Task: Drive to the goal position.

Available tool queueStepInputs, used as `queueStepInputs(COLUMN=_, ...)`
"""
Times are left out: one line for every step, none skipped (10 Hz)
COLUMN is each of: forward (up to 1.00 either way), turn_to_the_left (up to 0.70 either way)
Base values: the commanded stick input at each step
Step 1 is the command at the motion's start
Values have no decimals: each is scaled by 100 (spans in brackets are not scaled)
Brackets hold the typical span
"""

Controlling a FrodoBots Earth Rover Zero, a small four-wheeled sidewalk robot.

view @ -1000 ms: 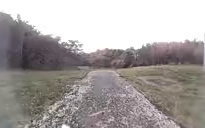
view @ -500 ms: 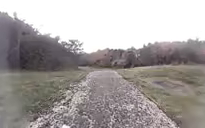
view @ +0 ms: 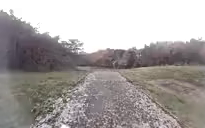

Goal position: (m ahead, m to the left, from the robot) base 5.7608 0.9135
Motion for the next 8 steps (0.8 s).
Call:
queueStepInputs(forward=100, turn_to_the_left=0)
queueStepInputs(forward=100, turn_to_the_left=0)
queueStepInputs(forward=100, turn_to_the_left=0)
queueStepInputs(forward=100, turn_to_the_left=0)
queueStepInputs(forward=100, turn_to_the_left=0)
queueStepInputs(forward=100, turn_to_the_left=0)
queueStepInputs(forward=100, turn_to_the_left=0)
queueStepInputs(forward=100, turn_to_the_left=0)
